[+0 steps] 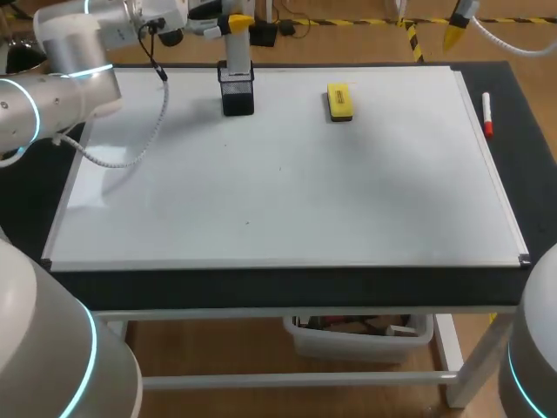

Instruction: Pick up the inspection probe, press it on each red-marked spot on the whiteboard one by one, put down the probe, pick up the eraser, and wipe off all the red marks.

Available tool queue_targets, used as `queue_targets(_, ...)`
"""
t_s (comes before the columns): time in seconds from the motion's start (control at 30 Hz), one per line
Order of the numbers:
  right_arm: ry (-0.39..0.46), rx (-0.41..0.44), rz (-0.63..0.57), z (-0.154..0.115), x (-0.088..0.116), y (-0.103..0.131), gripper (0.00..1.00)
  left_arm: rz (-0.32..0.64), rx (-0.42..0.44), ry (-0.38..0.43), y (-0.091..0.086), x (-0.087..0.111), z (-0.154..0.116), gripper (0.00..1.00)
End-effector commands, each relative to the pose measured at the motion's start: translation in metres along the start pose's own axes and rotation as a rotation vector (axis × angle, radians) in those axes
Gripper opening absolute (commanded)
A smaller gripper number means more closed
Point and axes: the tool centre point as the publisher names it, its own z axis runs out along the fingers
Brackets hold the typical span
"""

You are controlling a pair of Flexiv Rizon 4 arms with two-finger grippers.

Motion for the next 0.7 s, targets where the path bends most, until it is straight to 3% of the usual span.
queue_targets(0.03,0.008,0.001,-0.001,-0.002,-0.001,-0.001,1.0,-0.003,0.001,0.145,0.008,-0.009,-0.001,0.0)
queue_targets(0.7,0.008,0.001,-0.001,-0.002,-0.001,-0.001,1.0,-0.025,0.02,0.152,0.047,-0.015,-0.012,0.0)
